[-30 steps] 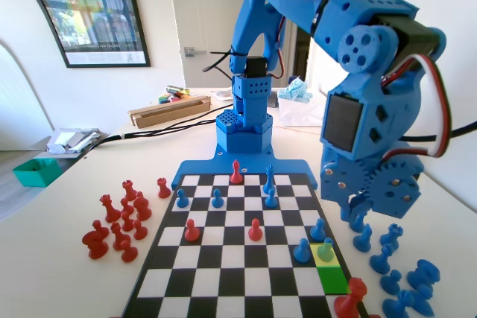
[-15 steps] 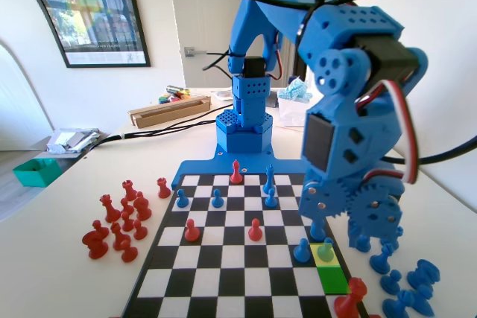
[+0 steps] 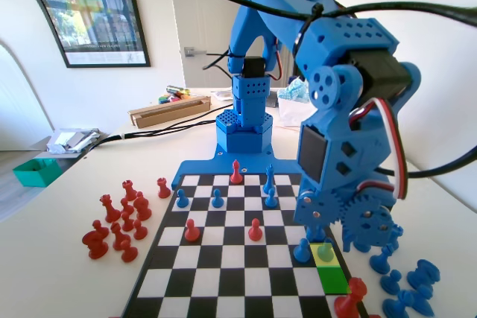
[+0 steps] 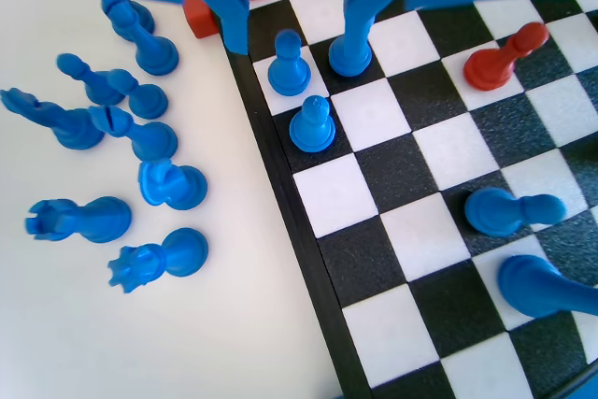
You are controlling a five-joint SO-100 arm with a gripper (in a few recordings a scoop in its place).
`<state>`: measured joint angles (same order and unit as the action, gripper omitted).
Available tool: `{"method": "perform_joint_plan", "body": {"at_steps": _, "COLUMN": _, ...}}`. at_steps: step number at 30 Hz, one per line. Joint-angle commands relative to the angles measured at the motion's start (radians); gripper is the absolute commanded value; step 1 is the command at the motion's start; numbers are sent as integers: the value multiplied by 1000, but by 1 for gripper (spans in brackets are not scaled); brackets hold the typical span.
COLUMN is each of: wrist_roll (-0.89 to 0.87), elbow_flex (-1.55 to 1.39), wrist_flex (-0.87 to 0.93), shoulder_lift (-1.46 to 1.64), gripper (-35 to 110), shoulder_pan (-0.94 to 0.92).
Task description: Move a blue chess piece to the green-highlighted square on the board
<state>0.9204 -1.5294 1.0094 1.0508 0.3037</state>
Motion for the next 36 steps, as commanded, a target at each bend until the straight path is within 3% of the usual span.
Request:
{"method": "perform_joint_plan", "body": {"at_steps": 1, "wrist_roll": 11, "elbow_flex": 34, "wrist_flex": 3, "shoulder_lift": 18, "gripper": 14, "shoulder_pan": 12}}
{"method": "perform_joint_plan", "body": {"at_steps": 36, "wrist_roll": 17, "elbow_flex": 97, "wrist_flex": 21, "shoulder_lift": -18, "gripper": 8, "shoulder_pan": 14}}
